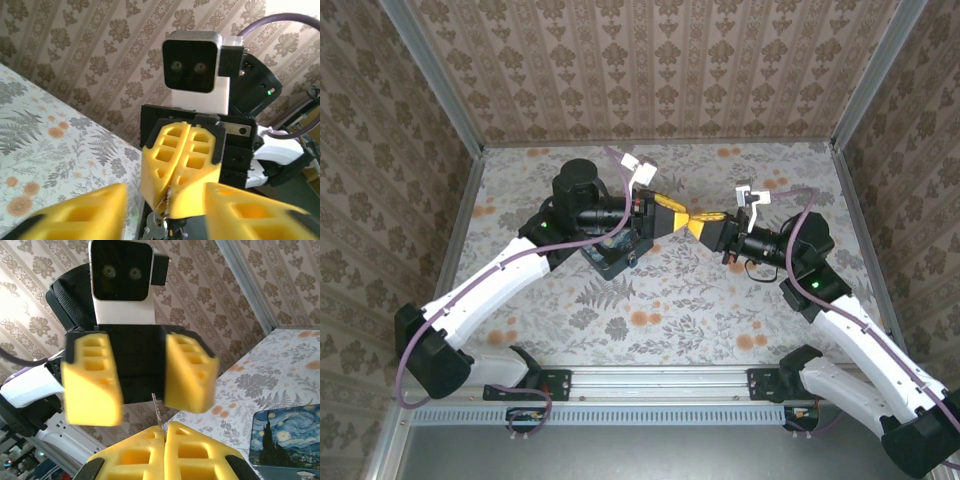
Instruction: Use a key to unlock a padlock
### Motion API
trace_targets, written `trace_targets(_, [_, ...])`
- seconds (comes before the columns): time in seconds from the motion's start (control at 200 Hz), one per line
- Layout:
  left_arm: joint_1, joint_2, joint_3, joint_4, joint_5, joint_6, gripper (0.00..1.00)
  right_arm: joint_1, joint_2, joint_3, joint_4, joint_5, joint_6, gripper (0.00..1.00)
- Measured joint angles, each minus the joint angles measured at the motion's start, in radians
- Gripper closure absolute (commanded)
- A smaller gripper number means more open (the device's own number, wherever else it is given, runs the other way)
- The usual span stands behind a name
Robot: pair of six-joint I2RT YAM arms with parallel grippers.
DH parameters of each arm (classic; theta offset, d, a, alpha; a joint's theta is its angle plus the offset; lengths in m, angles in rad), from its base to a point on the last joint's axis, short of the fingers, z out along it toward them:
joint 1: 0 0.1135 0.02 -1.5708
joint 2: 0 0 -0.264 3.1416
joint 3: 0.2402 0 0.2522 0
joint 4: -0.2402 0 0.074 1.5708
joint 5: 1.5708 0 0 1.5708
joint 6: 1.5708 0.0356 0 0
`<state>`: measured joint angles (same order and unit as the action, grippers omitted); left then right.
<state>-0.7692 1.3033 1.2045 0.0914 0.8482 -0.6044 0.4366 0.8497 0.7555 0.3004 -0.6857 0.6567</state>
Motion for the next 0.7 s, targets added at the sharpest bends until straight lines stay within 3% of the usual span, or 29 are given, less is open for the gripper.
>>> trace_targets(0.155, [0.044, -0.062, -0.075, -0.019, -0.082, -0.008, 0.38, -0.015, 0.004, 0.002, -0.050, 0.024, -0.020, 1.00])
trace_targets(0.295, [0.060, -0.178, -0.183, -0.079, -0.228, -0.001, 0.39, -0.025, 0.066, 0.049, -0.142, 0.101, -0.080, 1.00])
trace_targets(0.525, [-0.058, -0.252, -0.468, -0.139, -0.494, -0.053, 0.39, -0.026, 0.298, 0.187, -0.225, 0.249, -0.184, 1.00])
trace_targets(0.7, [-0.138, -0.251, -0.618, -0.210, -0.685, -0.132, 0.42, -0.013, 0.579, 0.346, -0.237, 0.315, -0.237, 1.00])
